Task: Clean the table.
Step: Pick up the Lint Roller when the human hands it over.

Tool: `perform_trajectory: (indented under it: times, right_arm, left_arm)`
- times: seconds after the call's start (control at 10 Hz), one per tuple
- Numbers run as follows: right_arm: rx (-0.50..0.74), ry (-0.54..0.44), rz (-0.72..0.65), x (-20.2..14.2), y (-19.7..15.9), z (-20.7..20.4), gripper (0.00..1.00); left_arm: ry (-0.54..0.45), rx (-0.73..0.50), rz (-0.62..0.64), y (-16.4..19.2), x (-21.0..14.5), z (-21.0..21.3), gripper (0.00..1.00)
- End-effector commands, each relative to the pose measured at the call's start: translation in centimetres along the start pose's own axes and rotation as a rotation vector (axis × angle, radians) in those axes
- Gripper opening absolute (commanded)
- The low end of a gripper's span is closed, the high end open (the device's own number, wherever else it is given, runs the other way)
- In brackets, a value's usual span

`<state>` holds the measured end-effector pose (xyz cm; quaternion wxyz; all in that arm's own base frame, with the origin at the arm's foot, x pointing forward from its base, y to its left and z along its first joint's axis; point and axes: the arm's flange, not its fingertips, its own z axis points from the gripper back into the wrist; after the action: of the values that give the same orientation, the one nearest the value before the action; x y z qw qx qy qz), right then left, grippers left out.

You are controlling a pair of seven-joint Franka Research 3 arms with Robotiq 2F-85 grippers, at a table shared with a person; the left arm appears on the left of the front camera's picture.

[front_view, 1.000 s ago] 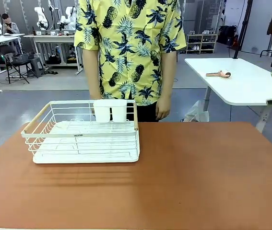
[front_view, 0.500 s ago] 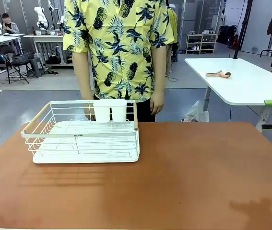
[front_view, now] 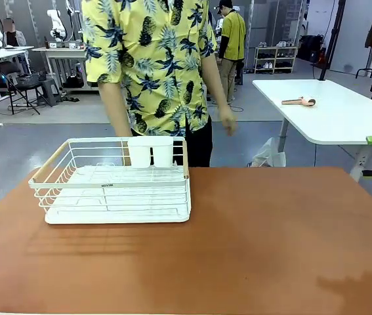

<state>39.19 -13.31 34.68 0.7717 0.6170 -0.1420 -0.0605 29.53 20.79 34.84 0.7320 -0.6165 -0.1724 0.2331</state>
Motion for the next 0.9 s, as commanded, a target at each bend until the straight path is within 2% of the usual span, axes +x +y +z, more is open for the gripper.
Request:
perform_trajectory:
  times: [0.0,0.3,0.4,0.5,0.6,0.7,0.8]
  right_arm:
    - [0.007,0.004,0.0,-0.2,0.3,-0.2,1.0]
    - [0.0,0.003,0.001,0.0,0.0,-0.1,1.0]
    - [-0.033,-0.08,-0.025,0.7,-0.4,3.9,1.0]
    - [-0.067,-0.089,-0.06,0.9,-1.4,7.9,1.0]
    - [-0.035,-0.156,-0.092,0.9,-2.3,10.9,1.0]
    - [-0.001,-0.16,-0.081,0.4,-2.4,12.0,1.0]
    - [-0.059,-0.121,-0.038,0.2,-1.6,8.1,1.0]
  left_arm:
    - [0.021,-0.005,-0.005,-0.3,-0.3,0.2,1.0]
    - [0.021,-0.005,-0.005,-0.3,-0.3,0.2,1.0]
    - [0.021,-0.005,-0.005,-0.3,-0.3,0.2,1.0]
    - [0.021,-0.005,-0.005,-0.3,-0.3,0.2,1.0]
    - [0.021,-0.005,-0.005,-0.3,-0.3,0.2,1.0]
    - [0.021,-0.005,-0.005,-0.3,-0.3,0.2,1.0]
    - [0.021,-0.005,-0.005,-0.3,-0.3,0.2,1.0]
